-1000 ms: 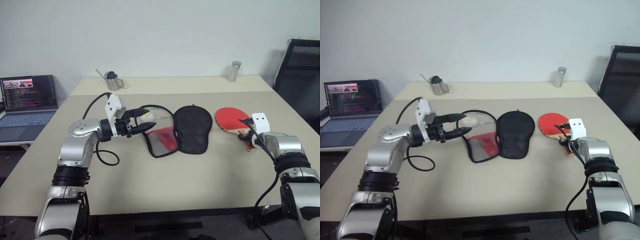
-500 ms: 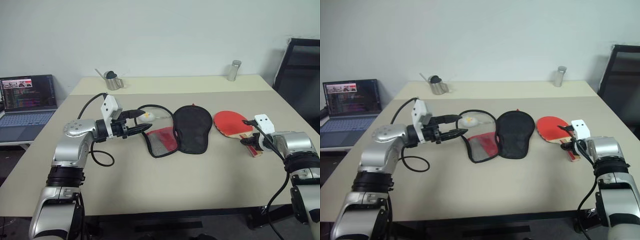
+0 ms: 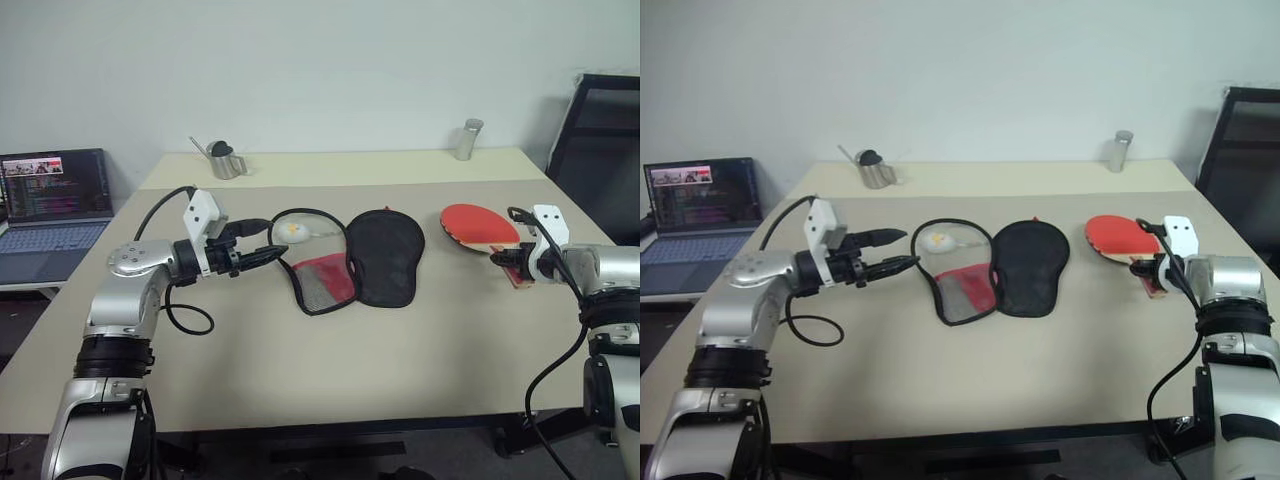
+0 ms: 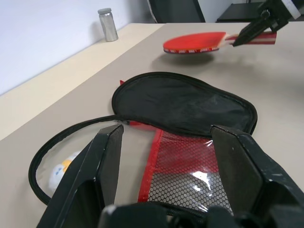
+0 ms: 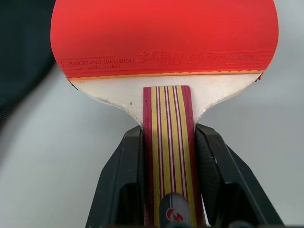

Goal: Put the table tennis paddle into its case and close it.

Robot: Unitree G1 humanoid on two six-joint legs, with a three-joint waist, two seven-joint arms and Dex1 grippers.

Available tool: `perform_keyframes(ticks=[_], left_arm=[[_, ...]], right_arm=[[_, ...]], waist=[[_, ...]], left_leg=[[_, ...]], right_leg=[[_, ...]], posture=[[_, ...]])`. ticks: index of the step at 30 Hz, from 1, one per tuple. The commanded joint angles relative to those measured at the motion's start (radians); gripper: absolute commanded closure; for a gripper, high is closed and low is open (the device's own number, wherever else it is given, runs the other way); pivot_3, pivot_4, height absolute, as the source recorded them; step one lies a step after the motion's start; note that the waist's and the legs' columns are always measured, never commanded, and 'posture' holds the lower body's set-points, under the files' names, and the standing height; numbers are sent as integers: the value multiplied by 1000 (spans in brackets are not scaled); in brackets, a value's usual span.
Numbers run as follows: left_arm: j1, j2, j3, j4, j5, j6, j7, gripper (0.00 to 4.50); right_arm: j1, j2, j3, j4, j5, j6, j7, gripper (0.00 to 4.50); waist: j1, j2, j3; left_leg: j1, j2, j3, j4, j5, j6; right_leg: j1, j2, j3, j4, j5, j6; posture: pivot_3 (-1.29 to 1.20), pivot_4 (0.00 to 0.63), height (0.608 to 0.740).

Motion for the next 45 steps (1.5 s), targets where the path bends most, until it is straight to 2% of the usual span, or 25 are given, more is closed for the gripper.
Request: perform_keyframes(ticks=[1,7,10,18,23,36,45], left_arm=[[-4,17,27,-20,-12,-10,3,1330],[4,15,27,-27,-14,-8,6,1330],[5,13,26,-29,-15,-8,8,1330],[13,5,25,-39,-16,-10,15,1330],[19,2,23,-43,-15,-12,18,1330],[18,-5,17,-41,-14,-19,24,1330],[23,-6,17,-51,-14,-16,29,1330]], right_arm=[[-21,24,-42,-182,54,68,-27,3378],[18,154,-43,-471,114,232,-107,3378],[33,232,-46,-548,131,287,-158,3378],[49,444,-61,-568,127,277,-307,3379],[72,526,-41,-527,108,213,-368,3379],[57,576,3,-328,48,29,-448,3379],[55,599,6,-271,21,-38,-504,3379]], waist=[[0,0,0],[0,0,0],[1,0,0],[0,0,0],[0,0,0],[-1,0,0],[-1,0,0]], left_leg=[[0,0,0,0,0,0],[0,1,-1,0,0,0],[-1,1,-1,0,0,0],[-2,1,-1,0,0,0],[-2,1,-1,0,0,0],[-2,1,-1,0,0,0],[-2,1,-2,0,0,0]], right_leg=[[0,0,0,0,0,0],[0,2,0,1,0,-1],[0,1,0,0,0,-1],[-1,1,0,0,1,-1],[-1,1,0,0,1,-1],[-1,1,1,0,1,-1],[-1,1,1,1,1,-1]], posture=[[0,150,740],[0,150,740],[0,150,740],[0,150,740],[0,150,740],[0,150,740],[0,150,740]])
